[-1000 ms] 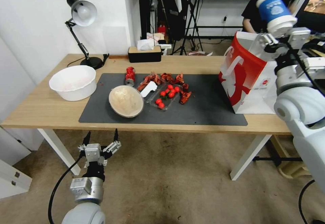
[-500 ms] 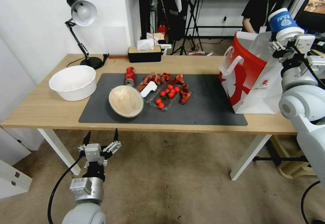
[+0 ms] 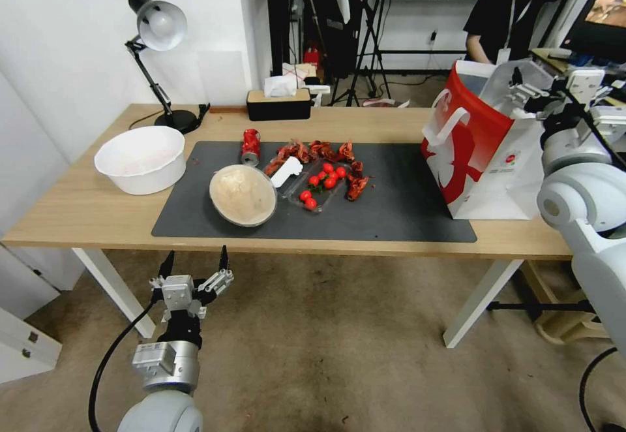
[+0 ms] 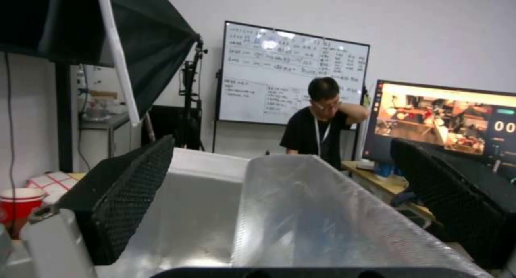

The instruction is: Pick up the trash from the table and place it into the takeout bag.

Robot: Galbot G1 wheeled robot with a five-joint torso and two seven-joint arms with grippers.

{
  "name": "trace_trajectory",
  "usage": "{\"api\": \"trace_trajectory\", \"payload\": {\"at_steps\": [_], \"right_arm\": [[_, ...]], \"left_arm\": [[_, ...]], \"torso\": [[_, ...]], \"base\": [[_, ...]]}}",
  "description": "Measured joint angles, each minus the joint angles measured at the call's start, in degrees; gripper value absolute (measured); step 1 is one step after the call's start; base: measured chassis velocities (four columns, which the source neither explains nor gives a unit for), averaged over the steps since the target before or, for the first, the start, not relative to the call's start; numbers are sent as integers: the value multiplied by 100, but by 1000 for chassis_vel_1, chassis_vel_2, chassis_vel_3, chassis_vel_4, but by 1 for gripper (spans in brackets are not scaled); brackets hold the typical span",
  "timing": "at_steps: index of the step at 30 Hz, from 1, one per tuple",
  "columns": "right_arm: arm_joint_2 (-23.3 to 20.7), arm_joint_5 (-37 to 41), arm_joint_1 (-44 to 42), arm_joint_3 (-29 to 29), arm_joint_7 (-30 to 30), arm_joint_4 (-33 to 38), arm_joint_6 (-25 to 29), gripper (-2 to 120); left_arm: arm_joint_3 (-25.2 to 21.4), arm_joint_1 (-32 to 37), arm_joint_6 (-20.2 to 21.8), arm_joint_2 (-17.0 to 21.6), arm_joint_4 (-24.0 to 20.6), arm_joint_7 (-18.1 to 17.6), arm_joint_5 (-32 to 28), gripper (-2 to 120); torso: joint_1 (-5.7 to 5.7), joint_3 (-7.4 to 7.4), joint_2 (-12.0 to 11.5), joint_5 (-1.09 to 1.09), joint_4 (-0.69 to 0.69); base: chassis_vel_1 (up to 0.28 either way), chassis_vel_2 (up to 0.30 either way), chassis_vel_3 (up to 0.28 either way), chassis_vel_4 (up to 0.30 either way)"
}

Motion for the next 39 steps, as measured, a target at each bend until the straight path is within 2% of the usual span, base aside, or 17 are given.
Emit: {"api": "trace_trajectory", "payload": {"at_steps": [10,22,25,31,39], "right_arm": [[-19,37,-7,-15,-20,67,29,100],[-39,568,-471,51,-365,751,313,100],[-31,830,-949,183,-666,1115,446,100],[49,866,-1813,349,-1173,1499,695,100],[89,839,-2331,482,-1333,1665,833,100]], "left_arm": [[-1,-29,12,7,39,1,-28,100],[2,-34,9,7,48,2,-63,100],[-12,-43,2,10,72,3,-65,100],[-32,-53,-9,36,94,7,-66,100],[-50,-57,-12,88,88,8,-94,100]], "torso": [[0,0,0,-1,0],[-1,0,0,0,0],[-1,-1,0,-1,1],[-1,0,0,0,-1],[-1,-1,0,-1,0]], "base": [[0,0,0,0],[0,0,0,0],[0,0,0,0],[0,0,0,0],[0,0,0,0]]}}
